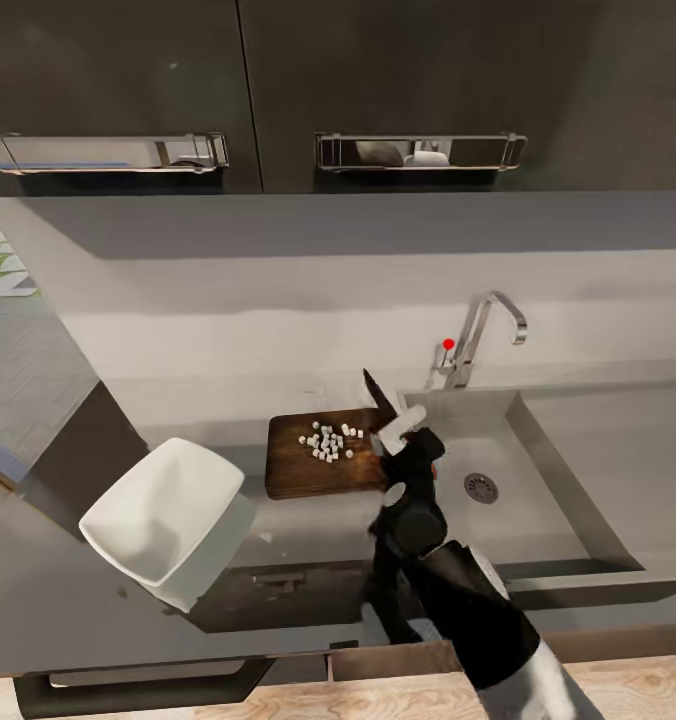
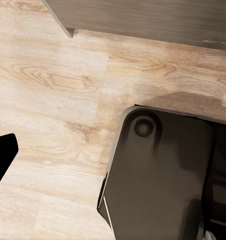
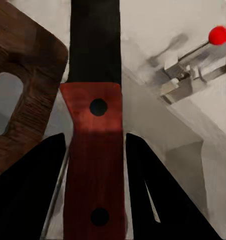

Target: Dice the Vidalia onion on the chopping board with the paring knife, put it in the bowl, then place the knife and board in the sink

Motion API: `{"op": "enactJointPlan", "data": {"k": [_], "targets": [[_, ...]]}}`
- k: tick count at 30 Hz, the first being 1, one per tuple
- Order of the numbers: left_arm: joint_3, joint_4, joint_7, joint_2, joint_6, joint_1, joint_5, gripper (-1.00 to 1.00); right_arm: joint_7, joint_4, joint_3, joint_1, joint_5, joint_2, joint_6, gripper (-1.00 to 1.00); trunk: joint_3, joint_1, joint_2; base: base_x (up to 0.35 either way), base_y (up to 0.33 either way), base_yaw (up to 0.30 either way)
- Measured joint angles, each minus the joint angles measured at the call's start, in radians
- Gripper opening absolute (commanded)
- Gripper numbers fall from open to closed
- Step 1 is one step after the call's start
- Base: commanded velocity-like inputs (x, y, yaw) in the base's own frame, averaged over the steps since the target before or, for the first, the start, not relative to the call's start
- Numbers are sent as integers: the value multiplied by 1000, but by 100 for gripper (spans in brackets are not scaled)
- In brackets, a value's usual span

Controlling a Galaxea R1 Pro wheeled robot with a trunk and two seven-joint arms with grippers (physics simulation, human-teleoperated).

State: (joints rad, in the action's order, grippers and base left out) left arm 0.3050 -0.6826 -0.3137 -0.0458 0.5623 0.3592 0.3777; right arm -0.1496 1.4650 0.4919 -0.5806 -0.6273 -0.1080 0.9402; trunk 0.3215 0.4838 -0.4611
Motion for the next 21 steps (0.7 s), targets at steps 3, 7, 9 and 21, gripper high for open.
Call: {"op": "enactJointPlan", "data": {"k": [3,7,9,21], "targets": [[0,0,0,0,0,0,0,100,15,70,-163,0,151,-3,-21,-100,0,0,0,0,0,0],[0,0,0,0,0,0,0,100,29,110,-301,0,322,4,-28,-100,0,0,0,0,0,0],[0,0,0,0,0,0,0,100,30,113,-314,0,343,6,-28,-100,0,0,0,0,0,0],[0,0,0,0,0,0,0,100,30,114,-321,0,352,5,-29,-100,0,0,0,-47,-29,0]]}}
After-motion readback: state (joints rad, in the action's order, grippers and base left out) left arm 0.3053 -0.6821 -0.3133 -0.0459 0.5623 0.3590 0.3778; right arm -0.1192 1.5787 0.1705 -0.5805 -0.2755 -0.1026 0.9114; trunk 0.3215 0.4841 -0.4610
